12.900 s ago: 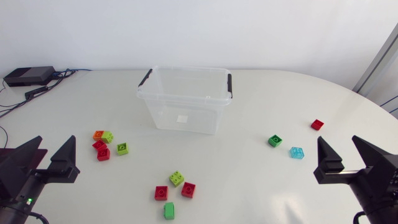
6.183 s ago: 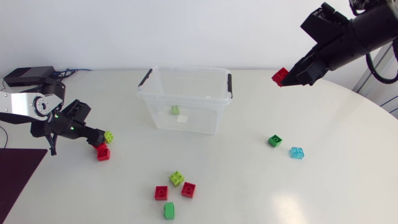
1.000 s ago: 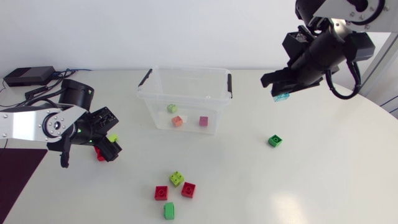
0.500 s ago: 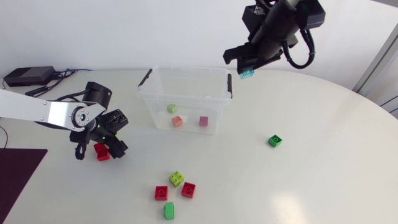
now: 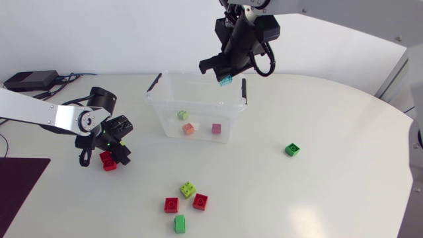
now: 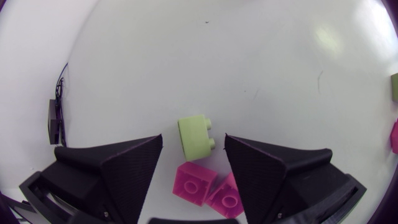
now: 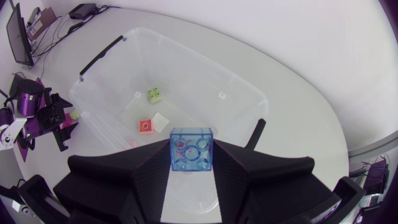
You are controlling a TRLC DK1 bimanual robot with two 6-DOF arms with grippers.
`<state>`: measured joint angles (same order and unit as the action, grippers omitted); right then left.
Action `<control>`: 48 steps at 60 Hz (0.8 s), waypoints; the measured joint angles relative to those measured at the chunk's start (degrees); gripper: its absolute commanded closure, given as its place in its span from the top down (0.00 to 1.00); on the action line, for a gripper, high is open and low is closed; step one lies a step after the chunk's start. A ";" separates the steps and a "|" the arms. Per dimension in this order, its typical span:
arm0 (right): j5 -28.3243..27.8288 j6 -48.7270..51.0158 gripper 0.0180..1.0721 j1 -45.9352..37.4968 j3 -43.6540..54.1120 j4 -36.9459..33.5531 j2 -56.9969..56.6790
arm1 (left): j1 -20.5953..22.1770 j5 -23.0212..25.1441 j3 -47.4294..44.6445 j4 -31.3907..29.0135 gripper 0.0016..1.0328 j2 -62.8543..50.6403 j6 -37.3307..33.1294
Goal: Pick up the duplo bricks and place them in the container
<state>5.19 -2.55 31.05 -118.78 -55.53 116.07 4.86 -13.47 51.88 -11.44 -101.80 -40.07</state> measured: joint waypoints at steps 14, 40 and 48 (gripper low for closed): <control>0.00 0.85 0.96 0.42 -7.02 -0.26 5.68 | 0.02 -0.15 0.52 0.07 0.40 -0.42 0.00; -0.85 2.12 0.96 -5.51 16.48 3.52 -15.23 | 0.28 0.31 0.96 -4.66 0.37 2.47 0.00; -3.78 5.70 0.96 -12.24 25.11 4.57 -23.26 | 0.94 5.31 5.88 -13.75 0.37 9.27 0.66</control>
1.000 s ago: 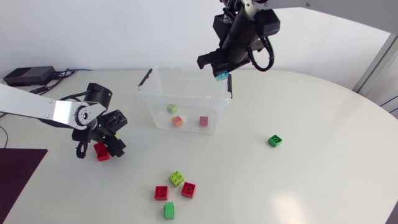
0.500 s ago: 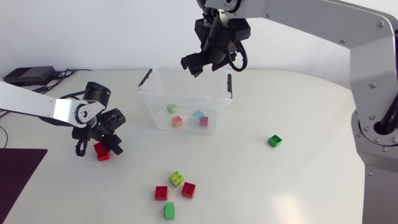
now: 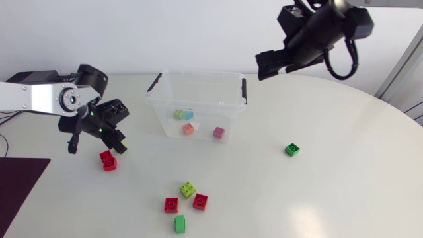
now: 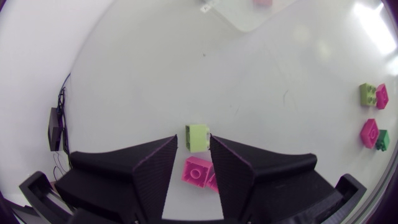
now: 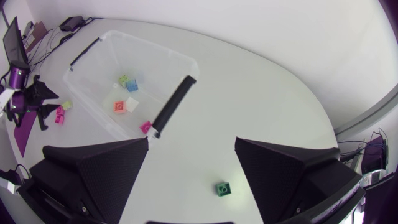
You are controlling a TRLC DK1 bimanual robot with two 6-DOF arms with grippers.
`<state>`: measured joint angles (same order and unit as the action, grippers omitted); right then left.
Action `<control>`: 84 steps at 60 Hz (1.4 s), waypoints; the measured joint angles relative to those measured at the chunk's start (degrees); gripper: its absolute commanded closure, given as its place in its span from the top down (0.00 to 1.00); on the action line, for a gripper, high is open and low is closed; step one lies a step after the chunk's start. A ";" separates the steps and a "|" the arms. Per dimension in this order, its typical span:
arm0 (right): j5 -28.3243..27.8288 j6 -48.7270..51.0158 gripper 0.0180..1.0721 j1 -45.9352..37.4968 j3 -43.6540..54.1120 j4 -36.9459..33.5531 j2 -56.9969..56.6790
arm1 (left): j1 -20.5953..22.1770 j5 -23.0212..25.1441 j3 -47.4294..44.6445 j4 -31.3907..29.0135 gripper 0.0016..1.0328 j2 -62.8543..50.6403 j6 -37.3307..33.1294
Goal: Pick up the duplo bricks and place them in the container
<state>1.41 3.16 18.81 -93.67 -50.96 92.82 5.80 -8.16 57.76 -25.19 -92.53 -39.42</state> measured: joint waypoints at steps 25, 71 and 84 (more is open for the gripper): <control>-8.98 13.88 0.95 -15.10 21.27 3.61 -5.18 | 8.33 17.64 22.27 -19.58 0.37 6.67 7.74; -10.69 18.34 0.95 -17.40 30.47 9.70 -3.87 | 4.11 1.05 5.11 -7.52 0.91 3.67 5.44; -10.84 18.34 0.95 -16.61 32.35 10.12 -3.87 | 5.79 -8.02 -5.44 6.05 0.91 1.77 4.20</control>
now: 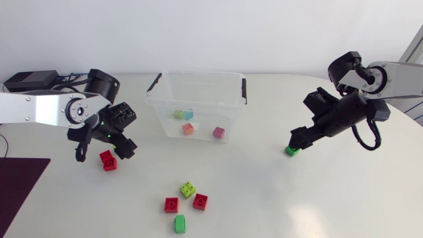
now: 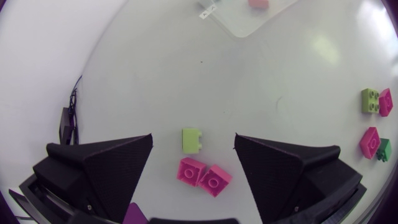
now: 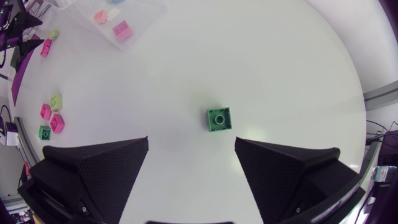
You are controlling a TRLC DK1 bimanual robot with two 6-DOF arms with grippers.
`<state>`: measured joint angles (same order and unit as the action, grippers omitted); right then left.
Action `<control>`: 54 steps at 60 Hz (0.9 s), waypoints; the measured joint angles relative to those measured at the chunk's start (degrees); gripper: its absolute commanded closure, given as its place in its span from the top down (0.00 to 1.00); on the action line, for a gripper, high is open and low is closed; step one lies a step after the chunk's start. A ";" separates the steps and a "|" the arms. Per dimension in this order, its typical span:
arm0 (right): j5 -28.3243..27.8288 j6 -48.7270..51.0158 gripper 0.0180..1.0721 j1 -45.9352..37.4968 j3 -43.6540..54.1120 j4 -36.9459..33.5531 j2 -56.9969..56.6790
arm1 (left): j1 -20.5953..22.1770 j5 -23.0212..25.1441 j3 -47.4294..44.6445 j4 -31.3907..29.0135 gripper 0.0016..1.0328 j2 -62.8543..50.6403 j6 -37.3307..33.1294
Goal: Pick up the duplo bricks and place them in the container
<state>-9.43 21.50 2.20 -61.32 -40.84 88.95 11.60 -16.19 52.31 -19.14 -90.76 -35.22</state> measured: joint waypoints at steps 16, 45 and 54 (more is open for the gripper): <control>0.00 0.00 0.95 0.00 2.51 0.44 0.00 | 0.46 -4.81 -2.58 8.92 0.86 -6.40 -1.97; 0.04 0.87 0.95 -0.74 3.32 0.61 0.00 | -2.82 -6.67 -2.56 12.83 0.43 -11.54 -4.50; 0.72 1.22 0.95 -1.51 3.32 0.66 0.00 | -2.86 -6.67 -2.56 13.29 0.40 -12.94 -4.50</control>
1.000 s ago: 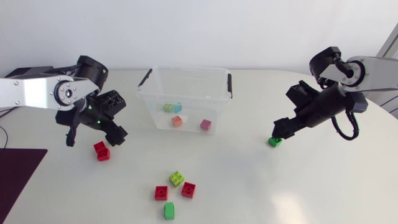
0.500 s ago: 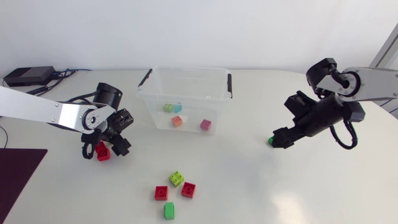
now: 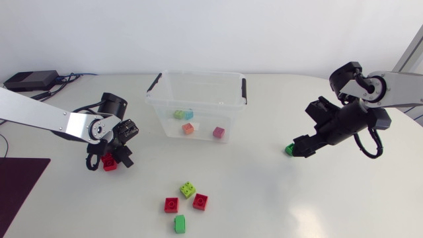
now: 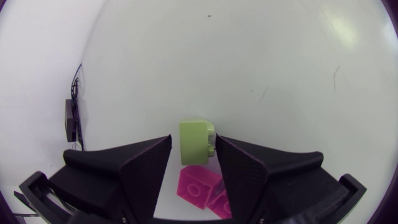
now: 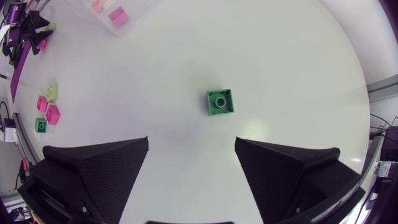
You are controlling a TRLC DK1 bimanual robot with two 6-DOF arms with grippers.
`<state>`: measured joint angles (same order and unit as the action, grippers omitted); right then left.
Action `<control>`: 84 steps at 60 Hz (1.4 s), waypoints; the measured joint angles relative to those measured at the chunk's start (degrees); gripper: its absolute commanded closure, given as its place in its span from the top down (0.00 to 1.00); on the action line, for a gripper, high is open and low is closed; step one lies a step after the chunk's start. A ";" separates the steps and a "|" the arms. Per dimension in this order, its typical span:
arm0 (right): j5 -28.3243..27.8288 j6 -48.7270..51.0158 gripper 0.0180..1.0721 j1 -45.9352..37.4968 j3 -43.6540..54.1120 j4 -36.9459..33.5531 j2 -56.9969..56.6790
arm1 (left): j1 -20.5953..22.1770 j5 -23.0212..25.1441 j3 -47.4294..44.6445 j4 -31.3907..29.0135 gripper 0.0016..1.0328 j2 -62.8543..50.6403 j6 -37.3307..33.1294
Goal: Pick up the duplo bricks and place them in the container
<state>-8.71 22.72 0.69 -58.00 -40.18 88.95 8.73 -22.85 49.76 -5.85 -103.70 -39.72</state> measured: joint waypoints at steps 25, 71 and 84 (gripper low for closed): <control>2.97 8.24 0.95 -1.38 -6.14 -0.28 11.28 | 0.02 3.15 1.75 -9.97 0.37 2.84 -0.61; 4.74 12.11 0.95 -0.42 -12.79 1.49 22.43 | -6.43 19.96 12.83 -28.76 0.94 7.23 -12.72; 4.74 12.59 0.95 -0.09 -12.79 1.46 22.43 | -9.73 24.61 21.16 -36.92 0.93 1.95 -27.89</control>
<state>-3.97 35.31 0.60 -70.78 -38.72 111.37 -0.99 1.76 70.91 -42.76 -101.75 -67.61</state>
